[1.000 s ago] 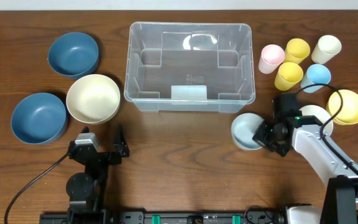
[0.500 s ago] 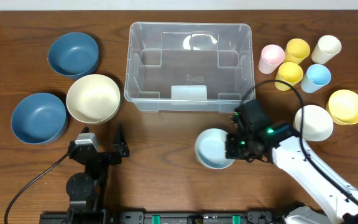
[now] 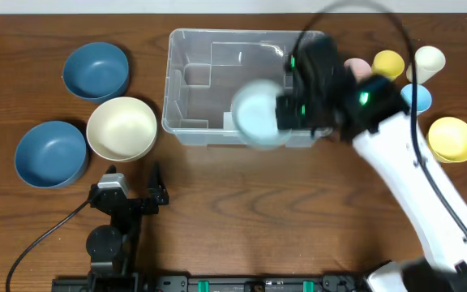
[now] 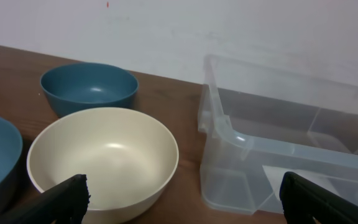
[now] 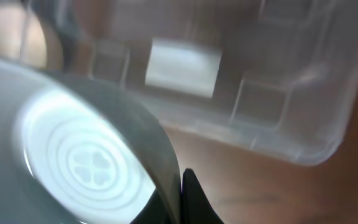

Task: Pack container
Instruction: 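Lift the grey bowl and lower it into the clear bin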

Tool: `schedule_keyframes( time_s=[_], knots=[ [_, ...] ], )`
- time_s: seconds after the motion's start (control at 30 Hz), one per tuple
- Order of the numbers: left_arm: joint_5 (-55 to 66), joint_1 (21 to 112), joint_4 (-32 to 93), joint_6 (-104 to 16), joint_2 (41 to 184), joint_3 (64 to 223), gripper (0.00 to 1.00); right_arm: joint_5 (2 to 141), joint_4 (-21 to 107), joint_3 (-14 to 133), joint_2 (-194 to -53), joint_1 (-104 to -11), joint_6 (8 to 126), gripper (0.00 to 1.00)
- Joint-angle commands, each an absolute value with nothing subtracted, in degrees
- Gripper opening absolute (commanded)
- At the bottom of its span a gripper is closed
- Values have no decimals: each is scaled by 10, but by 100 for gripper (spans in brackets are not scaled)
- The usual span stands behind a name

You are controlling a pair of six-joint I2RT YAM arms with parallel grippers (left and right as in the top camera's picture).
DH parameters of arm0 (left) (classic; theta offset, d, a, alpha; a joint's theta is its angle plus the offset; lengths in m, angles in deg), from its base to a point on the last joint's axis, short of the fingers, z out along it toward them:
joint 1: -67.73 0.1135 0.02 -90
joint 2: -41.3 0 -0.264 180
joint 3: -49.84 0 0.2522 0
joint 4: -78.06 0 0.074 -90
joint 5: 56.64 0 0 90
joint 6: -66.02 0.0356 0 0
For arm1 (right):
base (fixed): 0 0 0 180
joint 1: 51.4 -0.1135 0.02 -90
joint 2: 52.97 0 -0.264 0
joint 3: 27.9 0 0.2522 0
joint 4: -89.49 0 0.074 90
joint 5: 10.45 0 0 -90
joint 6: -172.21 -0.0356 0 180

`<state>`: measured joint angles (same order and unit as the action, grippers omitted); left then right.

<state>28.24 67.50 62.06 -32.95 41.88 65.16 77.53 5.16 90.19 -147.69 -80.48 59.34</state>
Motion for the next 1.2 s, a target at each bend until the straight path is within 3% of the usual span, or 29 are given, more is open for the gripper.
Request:
schedule_keyframes(
  time_s=[0.0,0.5,1.17],
  knots=[
    [280,673,607,-327,416,639,98,823,31,1001,-1557,-777,621,1],
    [280,673,607,-327,416,638,98,962,134,1060,-1786,-746,648,1],
    [280,673,607,-327,416,638,98,1075,216,1060,-1881,-738,695,1]
  ],
)
